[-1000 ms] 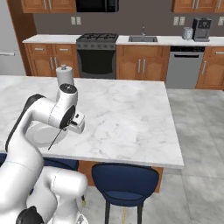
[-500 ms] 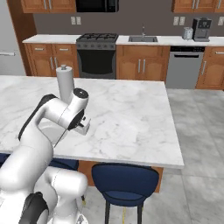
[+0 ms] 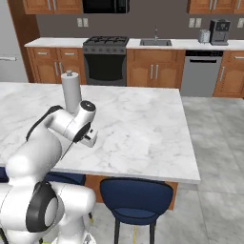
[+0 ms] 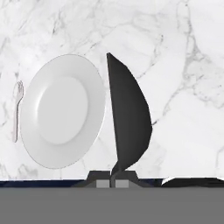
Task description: Take the fork and place it on the left side of the plate. Then take the spoon and place it on the right side of the plate. Make sure they're directly next to the plate.
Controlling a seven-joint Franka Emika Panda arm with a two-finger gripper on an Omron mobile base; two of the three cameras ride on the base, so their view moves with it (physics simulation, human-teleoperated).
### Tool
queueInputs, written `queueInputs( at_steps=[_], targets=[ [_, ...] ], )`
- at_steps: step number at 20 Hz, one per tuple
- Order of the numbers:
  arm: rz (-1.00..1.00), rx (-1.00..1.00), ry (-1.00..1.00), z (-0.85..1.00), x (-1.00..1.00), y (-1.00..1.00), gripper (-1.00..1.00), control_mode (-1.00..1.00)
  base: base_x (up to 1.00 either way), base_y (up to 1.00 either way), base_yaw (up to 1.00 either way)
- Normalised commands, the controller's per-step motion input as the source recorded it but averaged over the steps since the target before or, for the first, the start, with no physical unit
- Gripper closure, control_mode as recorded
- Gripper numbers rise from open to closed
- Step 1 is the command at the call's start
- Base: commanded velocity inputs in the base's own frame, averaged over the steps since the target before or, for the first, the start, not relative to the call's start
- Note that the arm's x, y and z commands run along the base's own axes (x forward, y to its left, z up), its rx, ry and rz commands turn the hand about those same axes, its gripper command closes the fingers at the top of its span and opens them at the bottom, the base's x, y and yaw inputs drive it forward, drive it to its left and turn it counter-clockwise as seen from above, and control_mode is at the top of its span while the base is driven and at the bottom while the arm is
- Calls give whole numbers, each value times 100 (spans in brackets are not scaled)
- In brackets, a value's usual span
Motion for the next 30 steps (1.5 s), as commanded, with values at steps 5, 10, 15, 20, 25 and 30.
queueInputs(
  at_steps=[5,10,15,20,25,30],
  targets=[
    [1,0,3,-30,28,24,100,-100,0,0,0],
    [0,0,5,-28,14,11,100,-100,0,0,0],
    [1,0,2,-27,18,10,100,-100,0,0,0],
    [3,0,0,-25,29,16,100,-100,0,0,0],
    [6,0,0,-19,40,8,100,-100,0,0,0],
    [10,0,0,-20,37,0,100,-100,0,0,0]
  ],
)
